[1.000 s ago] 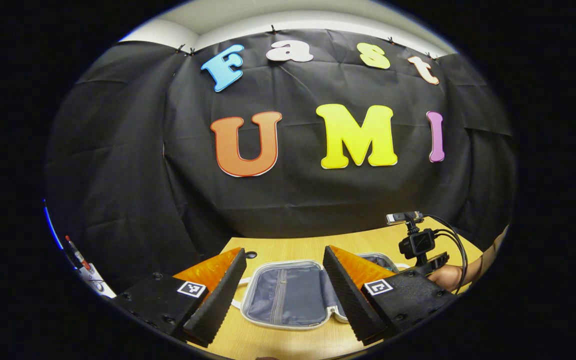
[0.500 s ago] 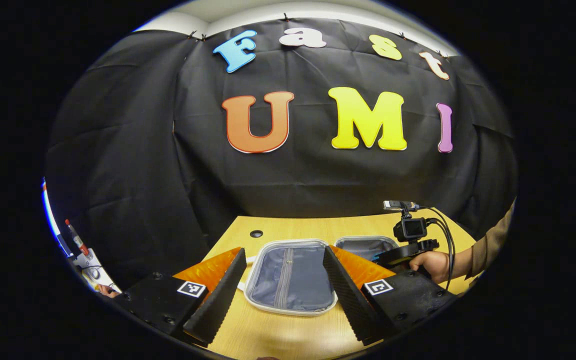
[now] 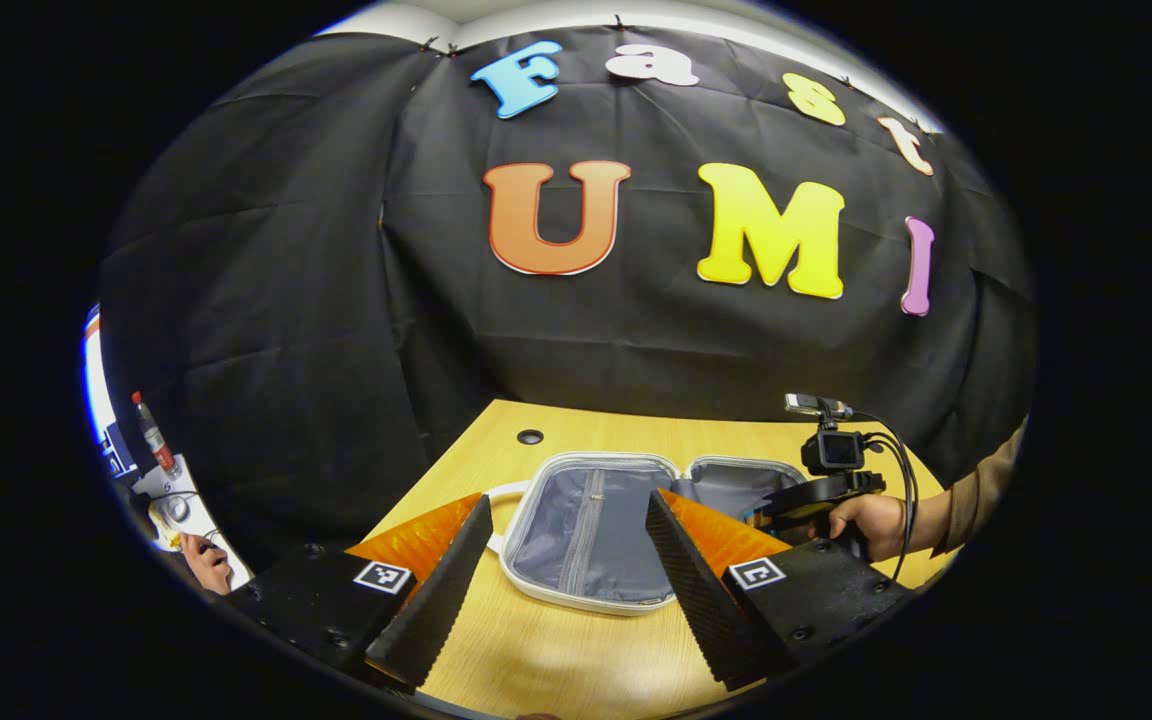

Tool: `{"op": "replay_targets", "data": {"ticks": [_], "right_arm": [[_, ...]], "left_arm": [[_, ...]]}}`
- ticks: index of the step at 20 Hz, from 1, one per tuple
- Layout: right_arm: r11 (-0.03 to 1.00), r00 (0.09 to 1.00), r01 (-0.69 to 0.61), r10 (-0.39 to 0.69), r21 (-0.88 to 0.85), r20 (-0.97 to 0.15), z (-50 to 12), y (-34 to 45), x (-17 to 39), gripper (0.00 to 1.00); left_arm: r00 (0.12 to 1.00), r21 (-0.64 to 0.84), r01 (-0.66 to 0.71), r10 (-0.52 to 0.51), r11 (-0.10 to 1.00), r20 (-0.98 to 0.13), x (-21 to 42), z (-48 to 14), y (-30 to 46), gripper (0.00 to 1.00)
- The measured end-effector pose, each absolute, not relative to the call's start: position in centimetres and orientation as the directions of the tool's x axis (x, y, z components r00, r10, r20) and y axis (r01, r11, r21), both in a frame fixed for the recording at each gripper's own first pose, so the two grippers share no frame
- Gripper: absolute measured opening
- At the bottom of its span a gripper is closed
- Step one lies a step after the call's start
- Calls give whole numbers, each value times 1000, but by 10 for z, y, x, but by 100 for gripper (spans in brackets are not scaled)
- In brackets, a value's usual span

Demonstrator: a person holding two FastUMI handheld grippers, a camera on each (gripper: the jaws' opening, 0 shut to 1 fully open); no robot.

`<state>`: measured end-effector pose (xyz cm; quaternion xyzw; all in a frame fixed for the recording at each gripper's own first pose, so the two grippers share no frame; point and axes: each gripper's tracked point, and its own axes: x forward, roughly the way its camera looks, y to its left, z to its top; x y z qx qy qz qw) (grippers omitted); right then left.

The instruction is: First open the suitcase, pack the skin care products into it, and then close the suitcase.

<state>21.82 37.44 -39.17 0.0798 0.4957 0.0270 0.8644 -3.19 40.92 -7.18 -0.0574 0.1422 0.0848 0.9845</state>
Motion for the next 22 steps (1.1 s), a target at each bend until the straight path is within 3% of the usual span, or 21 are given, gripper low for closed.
{"op": "replay_targets", "data": {"ticks": [3, 5, 8, 9, 14, 15, 19, 21, 22], "right_arm": [[980, 516, 30, 154, 198, -842, -378, 377, 214, 46], [980, 544, -13, 174, 200, -821, -360, 380, 208, 67], [973, 616, -99, 223, 207, -756, -315, 389, 201, 82], [971, 645, -132, 237, 199, -727, -298, 391, 200, 79], [956, 814, -263, 291, 128, -503, -178, 381, 184, 82], [957, 844, -272, 288, 101, -453, -155, 373, 180, 79], [959, 909, -281, 280, 44, -307, -84, 346, 152, 82], [960, 922, -279, 275, 23, -274, -64, 330, 141, 78], [962, 927, -272, 266, 15, -265, -56, 322, 137, 82]], "left_arm": [[945, -152, -189, 137, 970, -298, -27, -78, 414, 99], [942, -192, -203, 138, 960, -305, -20, -87, 425, 99], [938, -242, -210, 125, 947, -324, -9, -104, 445, 99], [934, -257, -220, 127, 941, -335, -3, -112, 456, 100], [918, -374, -270, 119, 887, -380, 24, -150, 509, 100], [920, -431, -271, 100, 861, -378, 33, -159, 516, 100], [915, -640, -315, 45, 701, -401, 62, -201, 549, 98], [915, -729, -314, -11, 608, -403, 73, -223, 556, 98], [916, -765, -312, -36, 563, -399, 79, -231, 558, 99]]}}
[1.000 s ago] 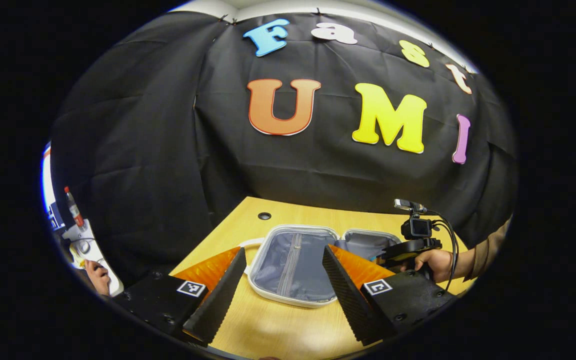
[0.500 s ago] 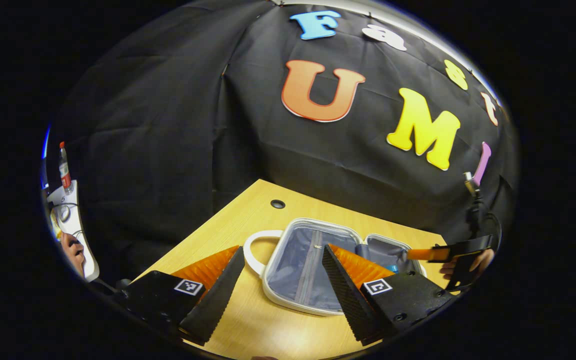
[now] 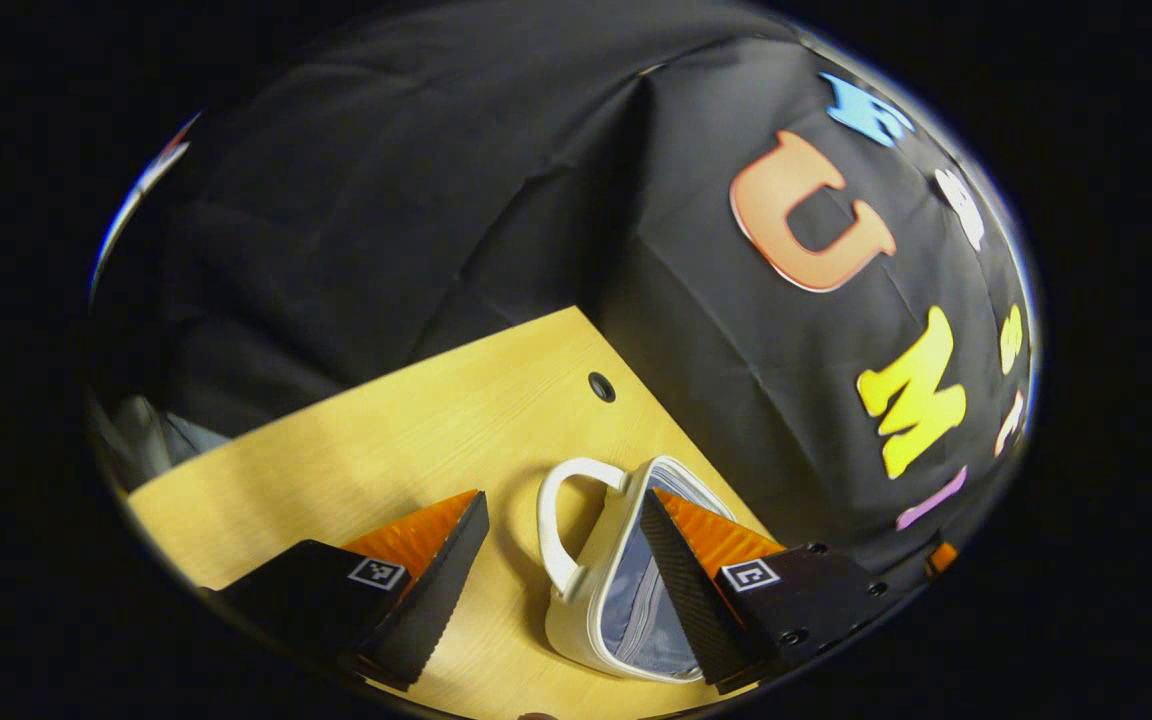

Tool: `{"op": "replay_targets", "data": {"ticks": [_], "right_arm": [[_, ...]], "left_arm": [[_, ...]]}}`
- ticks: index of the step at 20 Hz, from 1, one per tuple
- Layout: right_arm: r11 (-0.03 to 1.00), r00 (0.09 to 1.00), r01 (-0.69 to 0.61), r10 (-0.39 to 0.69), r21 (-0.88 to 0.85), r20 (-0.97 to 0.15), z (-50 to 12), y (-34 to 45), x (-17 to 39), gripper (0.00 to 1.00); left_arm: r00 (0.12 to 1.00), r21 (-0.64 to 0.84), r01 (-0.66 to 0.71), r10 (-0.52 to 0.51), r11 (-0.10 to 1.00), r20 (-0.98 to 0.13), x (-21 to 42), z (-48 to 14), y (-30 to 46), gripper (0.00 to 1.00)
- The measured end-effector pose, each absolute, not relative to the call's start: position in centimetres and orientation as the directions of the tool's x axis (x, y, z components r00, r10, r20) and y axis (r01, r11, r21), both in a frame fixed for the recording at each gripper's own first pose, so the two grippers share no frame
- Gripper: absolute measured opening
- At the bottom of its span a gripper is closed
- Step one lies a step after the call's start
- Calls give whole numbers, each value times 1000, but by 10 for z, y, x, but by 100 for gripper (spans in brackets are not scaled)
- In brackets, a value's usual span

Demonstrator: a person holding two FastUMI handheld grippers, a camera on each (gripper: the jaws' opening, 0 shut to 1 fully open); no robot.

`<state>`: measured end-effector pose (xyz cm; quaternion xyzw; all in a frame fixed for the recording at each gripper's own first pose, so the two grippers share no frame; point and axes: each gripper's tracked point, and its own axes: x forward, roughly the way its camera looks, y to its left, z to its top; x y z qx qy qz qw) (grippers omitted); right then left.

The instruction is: First open the suitcase, pack the skin care products into it, and then close the suitcase.

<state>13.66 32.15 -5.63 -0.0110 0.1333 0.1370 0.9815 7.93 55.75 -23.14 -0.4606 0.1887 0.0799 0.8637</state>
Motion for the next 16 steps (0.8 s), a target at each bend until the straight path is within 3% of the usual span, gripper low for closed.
{"op": "replay_targets", "data": {"ticks": [7, 11, 12, 16], "right_arm": [[978, 955, -206, 197, -19, -220, -36, 272, 118, 82], [985, 960, -172, 163, -19, -230, -35, 255, 117, 82], [986, 961, -167, 158, -22, -225, -33, 251, 116, 82], [986, 960, -166, 154, -28, -234, -34, 243, 114, 82]], "left_arm": [[942, -933, -235, -175, 272, -288, 104, -268, 552, 95], [951, -959, -199, -195, 202, -239, 114, -273, 544, 84], [952, -964, -189, -206, 188, -227, 116, -273, 541, 68], [957, -975, -157, -221, 156, -189, 123, -266, 531, 51]]}}
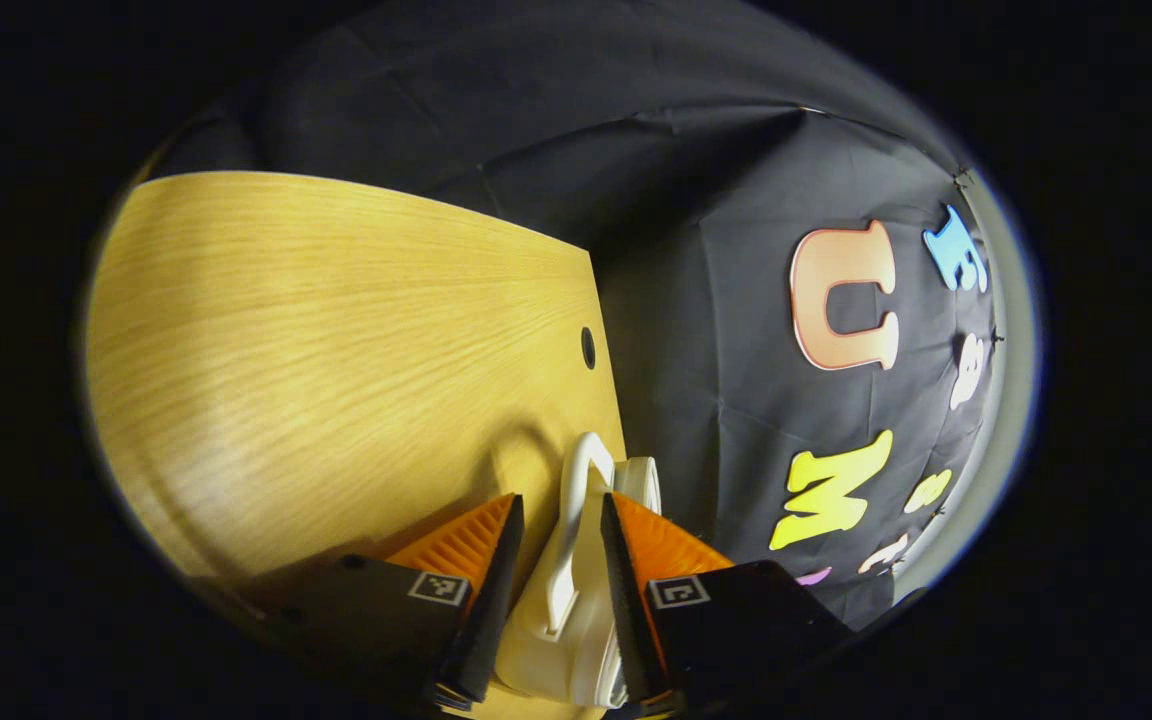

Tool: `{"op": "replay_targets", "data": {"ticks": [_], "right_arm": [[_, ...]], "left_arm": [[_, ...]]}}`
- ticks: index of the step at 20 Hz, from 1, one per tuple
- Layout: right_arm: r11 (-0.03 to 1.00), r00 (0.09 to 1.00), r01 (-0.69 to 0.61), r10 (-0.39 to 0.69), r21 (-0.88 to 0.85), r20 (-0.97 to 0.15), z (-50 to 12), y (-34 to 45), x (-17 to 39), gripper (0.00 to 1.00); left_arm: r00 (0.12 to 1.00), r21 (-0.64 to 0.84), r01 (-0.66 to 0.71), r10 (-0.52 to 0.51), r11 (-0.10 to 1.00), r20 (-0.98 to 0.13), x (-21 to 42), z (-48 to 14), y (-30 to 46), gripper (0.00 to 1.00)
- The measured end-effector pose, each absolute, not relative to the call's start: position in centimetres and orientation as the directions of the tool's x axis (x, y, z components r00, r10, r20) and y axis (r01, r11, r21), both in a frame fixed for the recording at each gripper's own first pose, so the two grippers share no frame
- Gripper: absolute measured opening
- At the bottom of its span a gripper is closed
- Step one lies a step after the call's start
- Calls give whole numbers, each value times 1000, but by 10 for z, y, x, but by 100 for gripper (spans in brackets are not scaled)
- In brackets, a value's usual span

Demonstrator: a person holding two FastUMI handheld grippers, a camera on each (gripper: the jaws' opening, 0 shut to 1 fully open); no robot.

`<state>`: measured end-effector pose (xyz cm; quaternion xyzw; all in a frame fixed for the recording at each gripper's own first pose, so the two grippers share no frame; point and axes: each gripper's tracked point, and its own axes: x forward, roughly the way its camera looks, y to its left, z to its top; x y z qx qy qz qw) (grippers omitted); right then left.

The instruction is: First open the suitcase, pack the skin care products into it, and then close the suitcase.

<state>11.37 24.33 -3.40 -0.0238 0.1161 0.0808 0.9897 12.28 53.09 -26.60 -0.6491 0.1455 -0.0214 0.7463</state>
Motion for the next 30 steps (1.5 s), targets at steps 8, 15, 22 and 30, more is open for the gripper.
{"op": "replay_targets", "data": {"ticks": [8, 15, 22, 30], "right_arm": [[988, 962, -152, 151, 14, -227, -29, 223, 121, 80], [975, 959, -220, 222, 27, -175, -13, 216, 121, 80], [963, 953, -259, 267, 72, -147, -6, 185, 117, 80], [953, 939, -289, 300, 88, -169, -21, 148, 110, 80]], "left_arm": [[960, -962, -167, -189, 215, -209, 124, -242, 528, 5], [973, -900, -17, -200, 436, -115, 126, -132, 503, 4], [961, -793, 144, -274, 592, -30, 117, -36, 418, 4], [922, -746, 270, -388, 609, 17, 104, 2, 295, 4]]}}
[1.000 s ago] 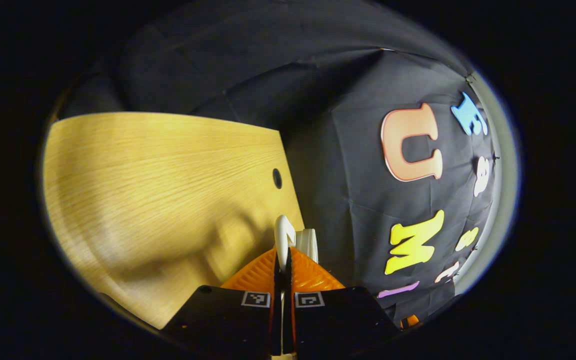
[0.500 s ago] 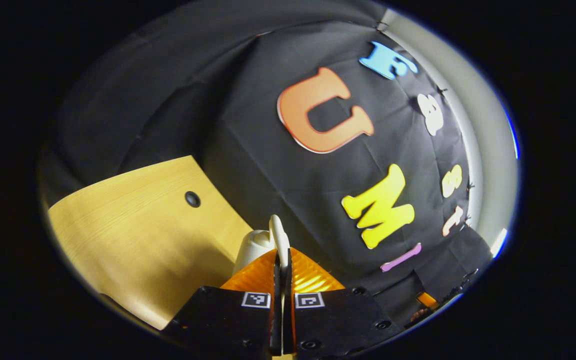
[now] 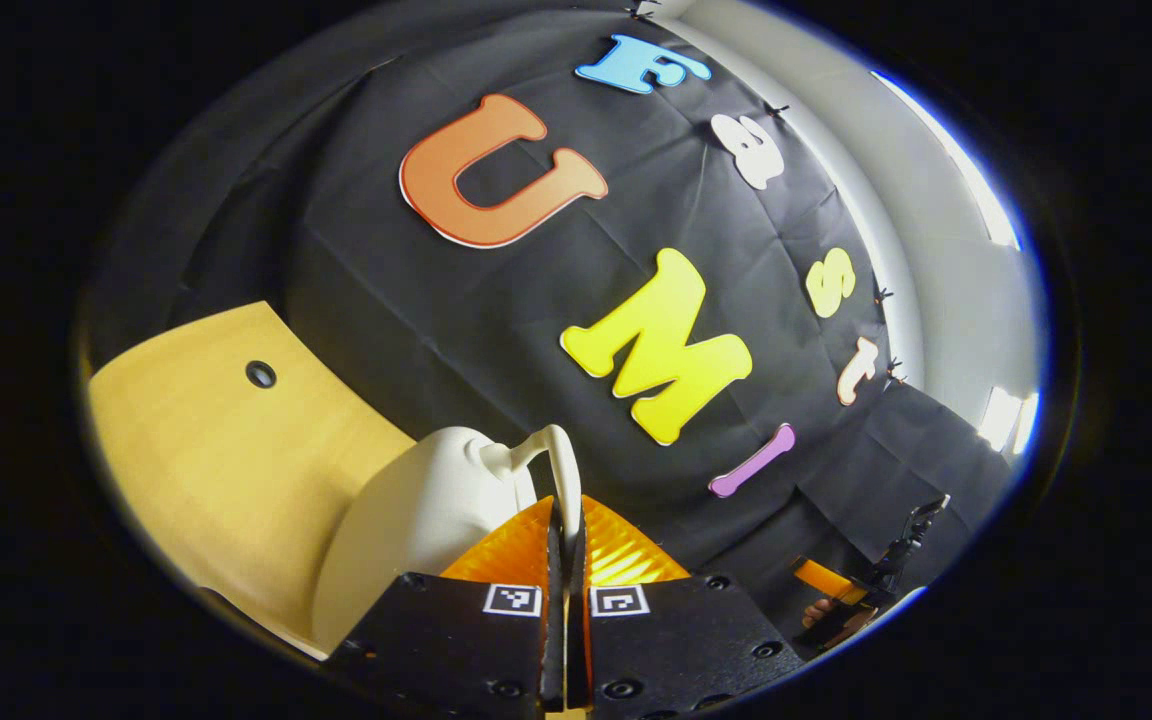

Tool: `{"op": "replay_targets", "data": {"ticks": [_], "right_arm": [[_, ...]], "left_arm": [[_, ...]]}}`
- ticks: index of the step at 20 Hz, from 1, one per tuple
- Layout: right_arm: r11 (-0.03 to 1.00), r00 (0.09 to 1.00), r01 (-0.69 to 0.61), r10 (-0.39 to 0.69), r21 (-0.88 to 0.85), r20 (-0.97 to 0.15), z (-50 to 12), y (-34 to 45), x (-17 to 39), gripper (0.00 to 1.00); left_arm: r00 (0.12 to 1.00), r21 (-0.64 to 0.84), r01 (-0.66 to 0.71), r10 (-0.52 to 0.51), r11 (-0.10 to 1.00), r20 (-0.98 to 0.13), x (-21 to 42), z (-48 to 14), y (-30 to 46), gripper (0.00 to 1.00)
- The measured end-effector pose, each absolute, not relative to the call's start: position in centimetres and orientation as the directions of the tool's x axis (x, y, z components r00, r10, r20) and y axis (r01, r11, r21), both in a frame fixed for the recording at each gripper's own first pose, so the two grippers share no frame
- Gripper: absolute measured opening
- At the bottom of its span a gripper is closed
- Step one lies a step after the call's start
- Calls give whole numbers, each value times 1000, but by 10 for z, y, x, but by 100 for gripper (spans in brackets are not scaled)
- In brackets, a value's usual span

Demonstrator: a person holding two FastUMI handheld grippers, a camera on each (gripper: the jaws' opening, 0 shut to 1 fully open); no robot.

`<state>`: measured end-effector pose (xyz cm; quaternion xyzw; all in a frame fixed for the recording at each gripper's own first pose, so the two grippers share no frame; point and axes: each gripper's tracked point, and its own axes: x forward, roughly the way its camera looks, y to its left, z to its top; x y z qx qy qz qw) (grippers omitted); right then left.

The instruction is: First open the suitcase, pack the skin care products into it, and then close the suitcase.

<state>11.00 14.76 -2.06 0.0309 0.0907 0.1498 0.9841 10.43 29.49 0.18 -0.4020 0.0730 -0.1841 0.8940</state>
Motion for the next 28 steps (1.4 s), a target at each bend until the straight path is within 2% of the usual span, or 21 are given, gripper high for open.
{"op": "replay_targets", "data": {"ticks": [6, 14, 21, 25, 28], "right_arm": [[955, 932, -277, 293, 104, -211, -42, 116, 104, 80], [967, 941, -220, 245, 129, -233, -52, 65, 99, 80], [971, 941, -155, 201, 179, -273, -72, 29, 105, 80], [973, 935, -134, 187, 189, -300, -88, 15, 101, 78], [973, 931, -123, 182, 197, -318, -95, 6, 98, 81]], "left_arm": [[892, -741, 316, -452, 592, 20, 106, -4, 206, 4], [850, -543, 330, -493, 772, -184, 121, -46, 123, 4], [805, -343, 286, -418, 895, -421, 127, -108, 74, 4], [766, -171, 288, -334, 942, -549, 130, -150, 56, 4], [739, -56, 305, -273, 951, -616, 136, -172, 51, 4]]}}
